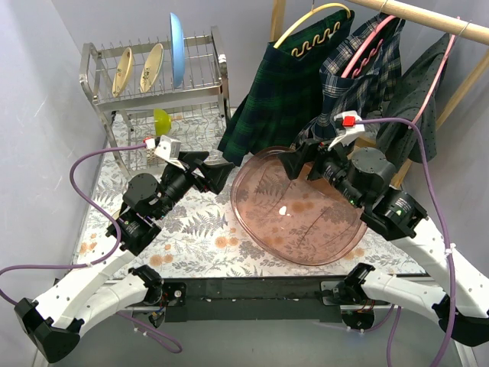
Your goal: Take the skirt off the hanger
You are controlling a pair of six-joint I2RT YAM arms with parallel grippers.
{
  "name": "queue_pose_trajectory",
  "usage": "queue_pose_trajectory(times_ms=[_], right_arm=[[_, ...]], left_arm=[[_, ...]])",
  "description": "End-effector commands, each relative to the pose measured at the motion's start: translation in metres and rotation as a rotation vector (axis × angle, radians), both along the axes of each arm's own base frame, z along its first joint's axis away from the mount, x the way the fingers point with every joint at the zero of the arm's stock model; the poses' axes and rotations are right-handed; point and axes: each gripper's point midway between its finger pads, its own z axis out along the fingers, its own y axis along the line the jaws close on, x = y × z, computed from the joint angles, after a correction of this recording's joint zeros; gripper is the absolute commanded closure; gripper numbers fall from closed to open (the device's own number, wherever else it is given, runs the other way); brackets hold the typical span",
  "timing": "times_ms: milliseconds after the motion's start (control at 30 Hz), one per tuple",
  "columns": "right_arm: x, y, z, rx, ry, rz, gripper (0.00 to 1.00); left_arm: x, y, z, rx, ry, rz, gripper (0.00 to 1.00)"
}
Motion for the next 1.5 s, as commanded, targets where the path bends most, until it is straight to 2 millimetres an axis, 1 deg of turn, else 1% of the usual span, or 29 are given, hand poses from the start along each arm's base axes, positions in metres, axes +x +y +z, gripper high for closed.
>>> queue_pose_trajectory(times_ms=[0, 233, 267, 333, 367, 433, 467, 533, 600, 633, 700, 733, 767, 833, 867, 933, 967, 1000, 1033, 1067, 1100, 1133, 1167, 1200, 1233, 1267, 1333, 1400, 1467], right_arm=[[-0.002, -0.015, 0.031, 0.053, -0.065, -0.049, 0.02], [0.002, -0.025, 0.043, 0.052, -0.090, -0.104, 0.03], [0.004, -0.033, 0.053, 0.057, -0.106, -0.139, 0.03], [0.006, -0.039, 0.061, 0.037, -0.118, -0.172, 0.06], [0.007, -0.049, 0.077, 0.037, -0.155, -0.211, 0.09], [0.012, -0.058, 0.091, 0.028, -0.179, -0.266, 0.12], [0.012, -0.070, 0.109, 0.006, -0.223, -0.304, 0.12], [0.014, -0.074, 0.123, -0.037, -0.268, -0.322, 0.13], [0.018, -0.099, 0.140, -0.060, -0.298, -0.449, 0.17], [0.025, -0.107, 0.141, -0.092, -0.292, -0.519, 0.21], [0.028, -0.141, 0.154, -0.183, -0.292, -0.706, 0.21], [0.036, -0.142, 0.153, -0.240, -0.283, -0.753, 0.21], [0.036, -0.153, 0.157, -0.260, -0.272, -0.829, 0.22], [0.038, -0.164, 0.164, -0.354, -0.281, -0.899, 0.23], [0.039, -0.180, 0.172, -0.331, -0.291, -0.981, 0.24], [0.044, -0.193, 0.176, -0.362, -0.296, -1.034, 0.25], [0.049, -0.208, 0.180, -0.369, -0.293, -1.075, 0.25], [0.054, -0.214, 0.169, -0.456, -0.248, -1.064, 0.25], [0.070, -0.214, 0.159, -0.491, -0.210, -1.057, 0.25], [0.072, -0.232, 0.176, -0.391, -0.222, -1.068, 0.24], [0.076, -0.238, 0.156, -0.452, -0.142, -1.042, 0.24], [0.082, -0.243, 0.152, -0.438, -0.119, -1.042, 0.24], [0.084, -0.243, 0.149, -0.398, -0.107, -1.022, 0.24], [0.084, -0.251, 0.142, -0.405, -0.091, -1.029, 0.24], [0.076, -0.255, 0.148, -0.346, -0.120, -1.026, 0.24], [0.078, -0.257, 0.145, -0.311, -0.122, -1.005, 0.24], [0.077, -0.263, 0.131, -0.310, -0.084, -0.999, 0.25], [0.078, -0.278, 0.129, -0.301, -0.052, -1.020, 0.25], [0.085, -0.293, 0.116, -0.307, 0.007, -1.013, 0.26]], left_arm=[[-0.003, 0.001, 0.004, -0.006, -0.021, -0.008, 0.02], [-0.003, 0.001, 0.003, -0.004, -0.021, -0.006, 0.02], [-0.003, 0.001, 0.003, -0.004, -0.021, -0.006, 0.02], [-0.002, 0.001, 0.003, -0.005, -0.022, -0.004, 0.02], [-0.002, 0.001, 0.003, -0.006, -0.020, -0.005, 0.02], [-0.002, 0.000, 0.002, 0.000, -0.018, -0.006, 0.02], [-0.002, 0.000, 0.002, -0.002, -0.018, -0.006, 0.02], [-0.002, 0.001, 0.002, -0.001, -0.021, -0.004, 0.02], [-0.002, 0.002, 0.003, -0.003, -0.023, -0.001, 0.02], [-0.002, 0.001, 0.003, -0.002, -0.022, -0.002, 0.02], [-0.002, 0.001, 0.003, -0.002, -0.022, -0.002, 0.02], [-0.002, 0.001, 0.003, -0.002, -0.022, -0.004, 0.02], [-0.002, 0.001, 0.003, -0.001, -0.021, -0.004, 0.02], [-0.002, 0.000, 0.002, 0.000, -0.018, -0.006, 0.02], [-0.002, 0.000, 0.002, -0.001, -0.019, -0.006, 0.02], [-0.001, 0.000, 0.001, 0.001, -0.017, -0.007, 0.02], [-0.002, 0.000, 0.001, 0.000, -0.016, -0.007, 0.02], [-0.001, 0.000, 0.001, 0.002, -0.016, -0.007, 0.02], [-0.001, -0.001, 0.000, 0.002, -0.014, -0.006, 0.02], [-0.001, -0.001, 0.000, 0.002, -0.014, -0.006, 0.02], [-0.001, -0.001, -0.001, 0.004, -0.013, -0.006, 0.02], [0.000, -0.001, 0.000, 0.002, -0.012, -0.006, 0.02], [0.000, -0.001, 0.000, 0.004, -0.013, -0.006, 0.02], [-0.001, -0.001, 0.000, 0.003, -0.014, -0.006, 0.02], [0.000, -0.001, 0.000, 0.004, -0.013, -0.006, 0.02], [0.000, -0.001, -0.002, 0.006, -0.011, -0.006, 0.02], [0.000, -0.002, -0.002, 0.005, -0.010, -0.007, 0.02], [0.001, -0.002, -0.003, 0.007, -0.007, -0.008, 0.02], [0.001, -0.003, -0.003, 0.007, -0.006, -0.009, 0.02]])
